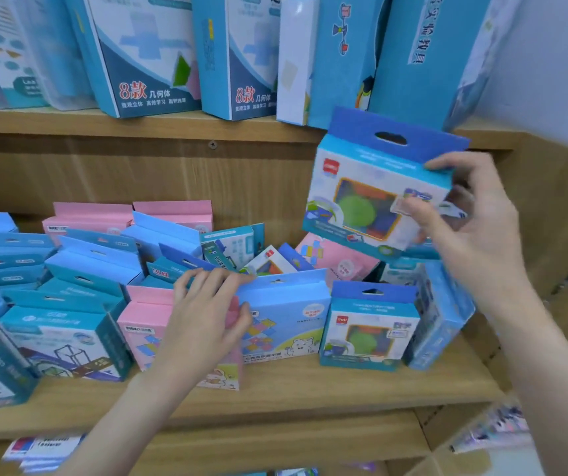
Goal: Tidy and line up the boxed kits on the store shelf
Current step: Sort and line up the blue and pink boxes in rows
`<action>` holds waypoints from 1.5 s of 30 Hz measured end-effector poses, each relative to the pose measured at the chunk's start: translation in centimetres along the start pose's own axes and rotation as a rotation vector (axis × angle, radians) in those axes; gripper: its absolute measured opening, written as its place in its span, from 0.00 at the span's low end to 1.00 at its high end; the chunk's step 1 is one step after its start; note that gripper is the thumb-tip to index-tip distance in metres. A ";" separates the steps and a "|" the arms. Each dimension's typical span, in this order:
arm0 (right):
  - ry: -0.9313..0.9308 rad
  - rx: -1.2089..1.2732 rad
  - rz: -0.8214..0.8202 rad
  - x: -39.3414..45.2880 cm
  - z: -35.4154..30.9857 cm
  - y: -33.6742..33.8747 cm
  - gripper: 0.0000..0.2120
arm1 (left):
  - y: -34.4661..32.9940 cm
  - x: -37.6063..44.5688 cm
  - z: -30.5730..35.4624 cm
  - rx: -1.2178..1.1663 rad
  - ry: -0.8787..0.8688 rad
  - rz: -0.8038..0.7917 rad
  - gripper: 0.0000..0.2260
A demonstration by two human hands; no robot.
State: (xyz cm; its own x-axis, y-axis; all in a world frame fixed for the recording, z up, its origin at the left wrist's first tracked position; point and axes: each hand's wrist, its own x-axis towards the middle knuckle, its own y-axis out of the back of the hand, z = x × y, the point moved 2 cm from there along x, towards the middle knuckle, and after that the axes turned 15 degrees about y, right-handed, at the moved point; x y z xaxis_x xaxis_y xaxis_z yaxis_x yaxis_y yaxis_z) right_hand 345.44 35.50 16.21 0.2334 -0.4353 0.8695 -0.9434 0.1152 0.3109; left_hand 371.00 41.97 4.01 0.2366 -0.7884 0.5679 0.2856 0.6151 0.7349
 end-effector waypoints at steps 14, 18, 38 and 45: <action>0.019 -0.536 -0.416 -16.5 3.5 1.0 0.16 | 0.1 0.0 -0.1 0.041 0.001 -0.064 0.17; 0.071 -0.813 -0.491 -16.3 3.6 -0.6 0.41 | 0.0 0.0 -0.1 0.042 0.008 -0.080 0.17; -0.219 -0.278 -1.132 0.4 9.2 -14.2 0.18 | 0.1 0.1 -0.1 -0.001 -0.002 -0.066 0.15; -0.274 -0.459 -1.500 0.1 13.8 -20.4 0.31 | 0.3 0.1 -0.2 -0.005 -0.008 -0.058 0.14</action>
State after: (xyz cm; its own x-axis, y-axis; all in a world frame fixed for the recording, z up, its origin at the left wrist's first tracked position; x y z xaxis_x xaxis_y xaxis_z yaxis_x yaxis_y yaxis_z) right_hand 361.48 20.76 4.68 0.7498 -0.5310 -0.3948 0.2527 -0.3216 0.9125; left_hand 371.25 42.08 4.18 0.2122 -0.8226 0.5276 0.3036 0.5686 0.7645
